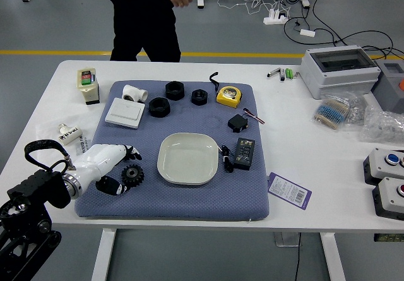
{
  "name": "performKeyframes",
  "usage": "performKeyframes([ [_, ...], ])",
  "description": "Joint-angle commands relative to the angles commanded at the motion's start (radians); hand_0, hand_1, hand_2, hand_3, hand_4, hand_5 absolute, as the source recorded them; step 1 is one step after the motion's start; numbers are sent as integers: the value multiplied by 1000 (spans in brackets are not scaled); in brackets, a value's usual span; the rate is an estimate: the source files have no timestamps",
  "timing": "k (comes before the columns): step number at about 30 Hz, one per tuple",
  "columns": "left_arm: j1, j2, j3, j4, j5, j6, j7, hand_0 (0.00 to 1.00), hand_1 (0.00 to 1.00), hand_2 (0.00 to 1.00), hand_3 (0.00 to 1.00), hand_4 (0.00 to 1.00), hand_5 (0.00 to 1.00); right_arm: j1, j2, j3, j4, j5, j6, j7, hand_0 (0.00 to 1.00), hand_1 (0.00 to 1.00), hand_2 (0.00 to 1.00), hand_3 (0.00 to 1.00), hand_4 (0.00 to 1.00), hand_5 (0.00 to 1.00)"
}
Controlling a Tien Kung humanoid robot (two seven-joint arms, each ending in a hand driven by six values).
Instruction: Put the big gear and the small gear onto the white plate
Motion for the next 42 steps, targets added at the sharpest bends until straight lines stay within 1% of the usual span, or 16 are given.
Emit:
performKeyframes([
  [3,-8,0,6,10,2,-2,1,605,681,730,698,847,11,1,-1,1,0,0,0,0,616,622,723,539,745,703],
  [4,-10,0,8,13,3,-3,2,524,664,689,664,771,2,2,-1,1,0,0,0,0,616,622,722,539,746,703],
  [9,-17,1,17,14,0,-7,5,524,664,689,664,771,2,3,-2,4,0,-1,0,0,616,622,722,539,746,703],
  [10,-17,1,18,14,0,-7,5,491,599,624,635,705,2,3,-2,4,0,-1,0,0,615,621,722,539,746,703],
  [15,-21,-3,21,23,-3,-9,3,491,599,624,635,705,2,5,-2,2,0,-1,1,0,615,621,722,539,746,703],
  [16,-21,-4,21,24,-4,-11,3,461,577,598,622,664,2,5,-2,3,0,0,1,0,616,621,722,539,745,703],
  [21,-25,-4,22,25,-3,-22,9,461,577,598,622,664,2,7,-2,3,-1,-1,1,0,616,621,722,539,745,703],
  [22,-25,-3,21,24,-3,-26,11,453,559,579,606,604,2,8,-2,3,-1,-1,1,0,616,621,722,538,745,703],
  [27,-25,-2,19,15,-6,-36,15,453,559,579,606,604,2,8,-2,3,-1,0,1,0,616,621,722,538,745,703],
  [28,-24,-2,18,14,-6,-36,15,410,526,554,602,490,2,8,-2,3,-1,0,1,0,615,621,722,538,746,703],
  [33,-24,2,10,2,-8,-38,13,410,526,554,602,490,2,8,-2,3,-1,0,1,0,615,621,722,538,746,703],
  [34,-24,3,6,-2,-8,-38,13,383,491,520,598,441,2,8,-2,3,-1,0,1,0,616,621,722,539,746,702],
  [39,-23,9,-7,-21,-6,-41,14,383,491,520,598,441,2,5,-2,3,-1,1,1,0,616,621,722,539,746,702],
  [40,-23,9,-8,-22,-6,-41,14,364,478,510,596,401,2,5,-2,3,-1,1,1,0,616,621,723,539,746,702],
  [42,-24,13,-15,-38,-6,-42,15,364,478,510,596,401,2,4,-1,2,-1,2,1,0,616,621,723,539,746,702],
])
